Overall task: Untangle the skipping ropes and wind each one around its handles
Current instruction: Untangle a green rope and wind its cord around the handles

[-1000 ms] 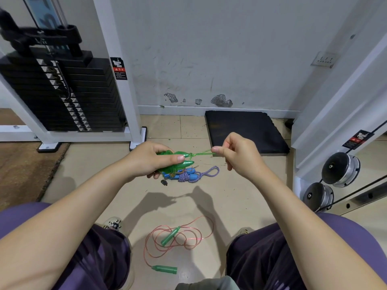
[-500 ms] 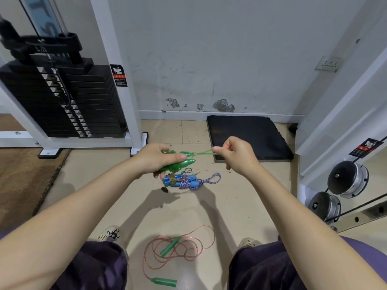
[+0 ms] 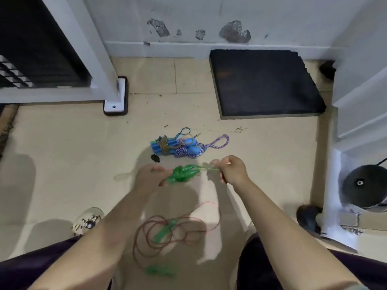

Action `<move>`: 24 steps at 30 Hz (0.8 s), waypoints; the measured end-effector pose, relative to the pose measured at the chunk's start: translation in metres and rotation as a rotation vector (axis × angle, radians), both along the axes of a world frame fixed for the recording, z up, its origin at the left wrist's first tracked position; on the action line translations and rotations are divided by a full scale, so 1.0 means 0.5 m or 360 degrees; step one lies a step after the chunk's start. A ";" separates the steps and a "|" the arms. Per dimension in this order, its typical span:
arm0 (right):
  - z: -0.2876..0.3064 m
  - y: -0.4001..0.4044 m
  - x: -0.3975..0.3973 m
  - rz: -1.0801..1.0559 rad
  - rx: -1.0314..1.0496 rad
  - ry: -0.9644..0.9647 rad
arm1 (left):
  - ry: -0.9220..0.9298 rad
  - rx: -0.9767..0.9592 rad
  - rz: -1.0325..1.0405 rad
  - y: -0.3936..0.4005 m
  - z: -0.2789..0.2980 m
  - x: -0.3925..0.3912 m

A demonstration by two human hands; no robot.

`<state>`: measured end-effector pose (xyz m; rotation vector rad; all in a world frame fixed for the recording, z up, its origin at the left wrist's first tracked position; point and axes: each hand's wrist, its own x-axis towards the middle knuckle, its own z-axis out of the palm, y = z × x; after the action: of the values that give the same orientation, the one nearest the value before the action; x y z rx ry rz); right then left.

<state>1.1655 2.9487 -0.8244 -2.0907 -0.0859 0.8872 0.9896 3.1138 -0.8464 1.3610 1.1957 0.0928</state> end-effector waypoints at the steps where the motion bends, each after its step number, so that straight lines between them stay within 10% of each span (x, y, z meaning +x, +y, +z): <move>1: -0.026 0.006 0.006 -0.0045 0.0008 0.0050 | 0.0078 0.0042 0.0046 0.014 -0.035 0.002; 11: -0.154 0.075 0.062 0.0015 0.0141 0.0292 | 0.0249 0.0043 -0.0587 0.016 -0.214 0.096; 24: -0.236 0.072 0.049 -0.0032 0.0231 0.0559 | 0.0008 -0.0025 -0.0222 -0.014 -0.252 0.157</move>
<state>1.1901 2.9845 -0.9423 -1.7729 0.0548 1.1859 1.0682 3.1067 -0.9726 1.4278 1.1002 -0.0191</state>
